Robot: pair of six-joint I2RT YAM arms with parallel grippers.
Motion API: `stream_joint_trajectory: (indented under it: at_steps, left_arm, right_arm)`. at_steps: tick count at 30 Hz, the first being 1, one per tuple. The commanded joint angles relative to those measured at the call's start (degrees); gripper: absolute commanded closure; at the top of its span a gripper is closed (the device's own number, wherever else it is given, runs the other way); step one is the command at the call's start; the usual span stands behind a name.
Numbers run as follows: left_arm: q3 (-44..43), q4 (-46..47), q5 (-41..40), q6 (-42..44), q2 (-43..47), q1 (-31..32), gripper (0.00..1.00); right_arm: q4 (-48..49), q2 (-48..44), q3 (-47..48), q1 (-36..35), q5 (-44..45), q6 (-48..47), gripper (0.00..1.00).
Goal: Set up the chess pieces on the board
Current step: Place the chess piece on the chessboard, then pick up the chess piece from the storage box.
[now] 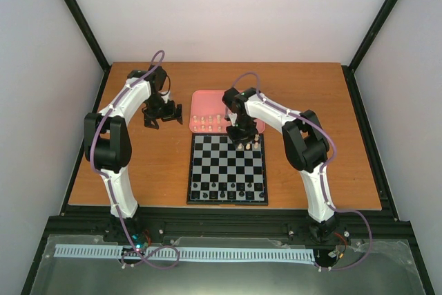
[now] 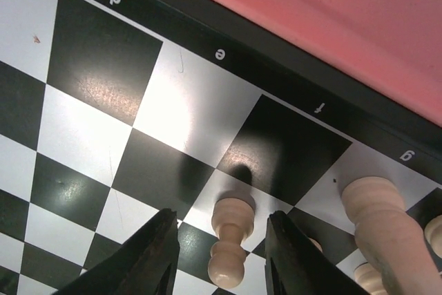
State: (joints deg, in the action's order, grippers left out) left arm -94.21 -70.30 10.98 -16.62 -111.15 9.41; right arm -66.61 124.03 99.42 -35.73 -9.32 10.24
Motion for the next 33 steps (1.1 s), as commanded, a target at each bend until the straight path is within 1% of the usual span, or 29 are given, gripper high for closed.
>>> stream_joint_trajectory:
  at_steps: [1,5,11,15,18,20,23,28,33]
  left_arm:
    - [-0.6,0.5,0.5,0.8,1.2,0.2,0.00]
    - [-0.6,0.5,0.3,0.9,1.4,0.1,0.00]
    - [-0.7,0.5,0.2,0.9,1.5,0.1,0.00]
    - [-0.6,0.6,0.2,0.9,1.7,0.1,0.00]
    - [-0.5,0.7,0.0,1.0,1.7,0.1,0.00]
    - [-0.8,0.5,-0.5,1.1,1.5,0.1,0.00]
    - [-1.8,-0.5,-2.5,1.5,1.5,0.1,0.00]
    - [-1.6,-0.4,-6.2,1.9,2.9,0.1,0.00]
    - [-2.5,-0.7,-4.7,1.5,3.2,0.1,0.00]
  right_arm:
    - [-0.7,-1.4,2.0,-0.5,0.2,-0.5,0.63]
    - [-1.4,-1.6,4.9,-0.5,0.8,-0.6,0.61]
    - [-1.6,-1.1,8.7,-0.4,2.6,0.2,0.54]
    - [-3.1,2.2,13.9,0.0,4.3,1.2,0.54]
    - [-4.4,5.2,19.6,0.1,5.2,1.6,0.54]
    - [-4.2,6.4,21.2,0.4,5.1,2.6,0.55]
    - [-1.8,5.7,20.1,0.6,4.1,4.4,0.56]
    - [5.0,1.4,13.5,0.6,6.0,7.4,0.56]
    - [7.0,2.0,11.9,0.6,7.5,9.8,0.58]
